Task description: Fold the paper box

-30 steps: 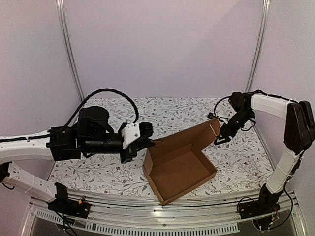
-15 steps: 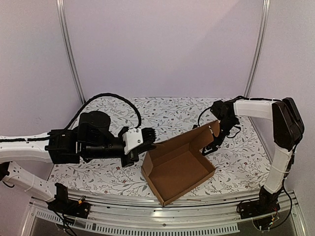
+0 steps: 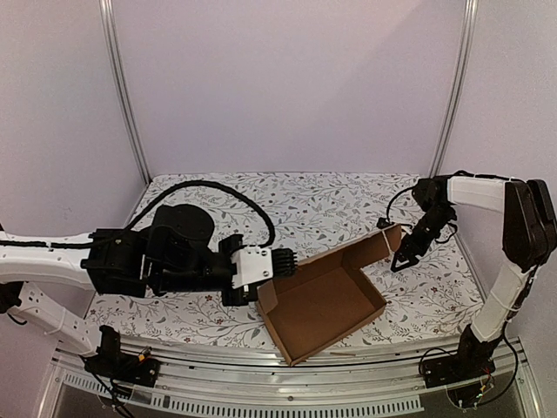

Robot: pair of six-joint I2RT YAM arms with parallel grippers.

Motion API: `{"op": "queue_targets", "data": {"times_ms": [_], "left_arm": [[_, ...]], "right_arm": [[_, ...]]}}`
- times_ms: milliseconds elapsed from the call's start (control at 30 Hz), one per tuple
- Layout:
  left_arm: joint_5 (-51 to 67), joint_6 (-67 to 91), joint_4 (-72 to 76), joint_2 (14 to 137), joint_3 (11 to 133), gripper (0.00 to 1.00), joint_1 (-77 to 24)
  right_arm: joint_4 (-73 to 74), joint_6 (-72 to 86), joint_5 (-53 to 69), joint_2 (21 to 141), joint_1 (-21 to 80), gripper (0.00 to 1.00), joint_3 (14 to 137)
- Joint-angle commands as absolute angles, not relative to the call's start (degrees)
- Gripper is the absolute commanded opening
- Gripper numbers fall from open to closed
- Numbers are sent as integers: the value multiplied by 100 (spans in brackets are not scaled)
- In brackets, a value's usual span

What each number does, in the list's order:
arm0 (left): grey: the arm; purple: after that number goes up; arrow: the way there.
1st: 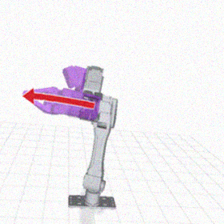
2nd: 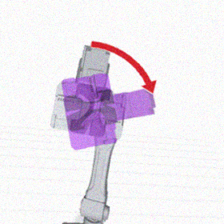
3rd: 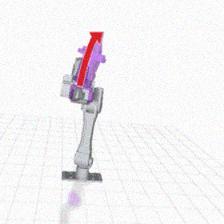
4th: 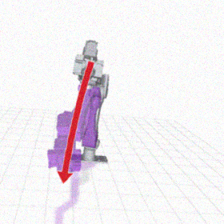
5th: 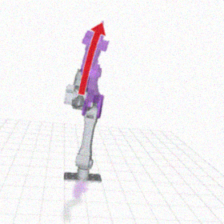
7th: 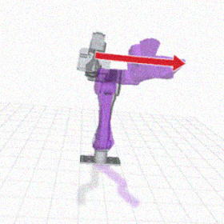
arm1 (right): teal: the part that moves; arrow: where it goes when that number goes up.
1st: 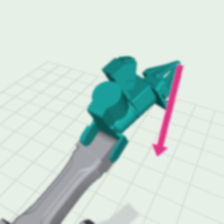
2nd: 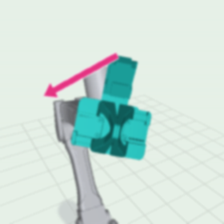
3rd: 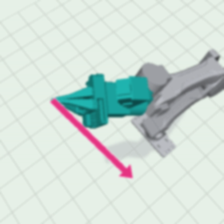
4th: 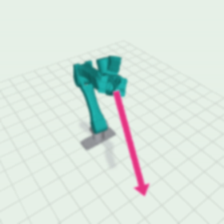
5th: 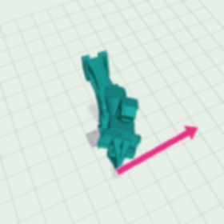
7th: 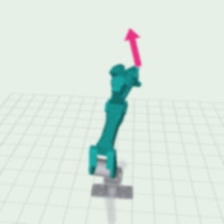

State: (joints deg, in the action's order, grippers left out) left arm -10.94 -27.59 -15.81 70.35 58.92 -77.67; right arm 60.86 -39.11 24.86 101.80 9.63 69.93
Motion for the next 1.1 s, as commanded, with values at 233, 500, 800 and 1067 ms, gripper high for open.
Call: {"op": "queue_targets", "data": {"times_ms": [233,500,800,1067], "left_arm": [[-884,-2273,-2357,7128,5572,0,-7209],[-569,-2034,-1994,6920,5315,0,-6797],[-317,-1793,-1855,7005,5299,0,-6732],[-329,-1742,-1897,6928,5296,0,-6740]], "right_arm": [[5969,-3263,3323,9111,993,68,7047],[7281,-4723,3498,6993,1704,65,6863],[6286,-4863,503,7224,6620,41,6953],[4774,-5034,-2518,9983,8679,18,8537]]}}
